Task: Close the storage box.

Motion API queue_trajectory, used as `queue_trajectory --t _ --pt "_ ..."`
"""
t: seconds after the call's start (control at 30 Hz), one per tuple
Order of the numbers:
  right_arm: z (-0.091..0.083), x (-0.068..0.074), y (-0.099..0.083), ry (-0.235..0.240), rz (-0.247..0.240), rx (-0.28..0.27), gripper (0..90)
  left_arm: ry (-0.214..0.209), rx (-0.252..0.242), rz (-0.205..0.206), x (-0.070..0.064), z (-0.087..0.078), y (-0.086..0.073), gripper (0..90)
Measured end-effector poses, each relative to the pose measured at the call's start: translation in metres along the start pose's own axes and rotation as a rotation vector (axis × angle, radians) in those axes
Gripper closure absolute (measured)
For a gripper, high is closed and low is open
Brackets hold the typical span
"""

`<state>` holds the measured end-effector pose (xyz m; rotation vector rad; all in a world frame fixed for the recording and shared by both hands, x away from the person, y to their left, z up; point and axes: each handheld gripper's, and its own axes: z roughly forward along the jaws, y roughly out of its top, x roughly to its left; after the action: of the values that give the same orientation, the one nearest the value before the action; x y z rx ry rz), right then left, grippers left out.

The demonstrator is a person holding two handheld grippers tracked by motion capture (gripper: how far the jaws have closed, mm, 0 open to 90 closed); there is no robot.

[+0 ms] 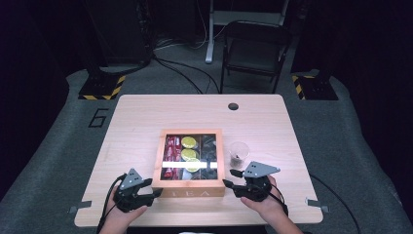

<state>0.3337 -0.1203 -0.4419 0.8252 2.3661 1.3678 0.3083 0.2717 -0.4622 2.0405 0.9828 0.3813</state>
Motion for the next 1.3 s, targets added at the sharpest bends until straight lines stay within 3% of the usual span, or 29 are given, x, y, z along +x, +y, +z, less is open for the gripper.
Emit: queue_trajectory --t 0.07,0.33,0.43,0.77,1.2,1.3 --pt "0.000 -0.001 0.000 0.004 0.006 -0.001 53.3 -0.002 -0.024 -0.002 -0.001 -0.002 0.002 42.4" --pt "0.002 -0.002 0.001 0.003 0.010 -0.005 52.6 0.009 -0.021 0.019 -0.001 -0.003 0.004 40.9" --pt "0.003 -0.002 0.001 -0.002 0.022 -0.008 52.4 0.021 -0.049 0.017 0.002 -0.005 0.005 40.4" --pt "0.001 -0.007 -0.002 -0.014 0.027 -0.009 52.2 0.046 -0.076 -0.016 0.014 -0.010 0.008 40.3" --pt "-0.004 -0.014 -0.008 -0.066 0.070 -0.009 52.2 0.097 -0.114 -0.067 0.034 -0.013 0.007 40.4" --pt "-0.004 -0.018 -0.010 -0.077 0.066 -0.004 52.2 0.108 -0.104 -0.075 0.039 -0.012 0.006 40.4"
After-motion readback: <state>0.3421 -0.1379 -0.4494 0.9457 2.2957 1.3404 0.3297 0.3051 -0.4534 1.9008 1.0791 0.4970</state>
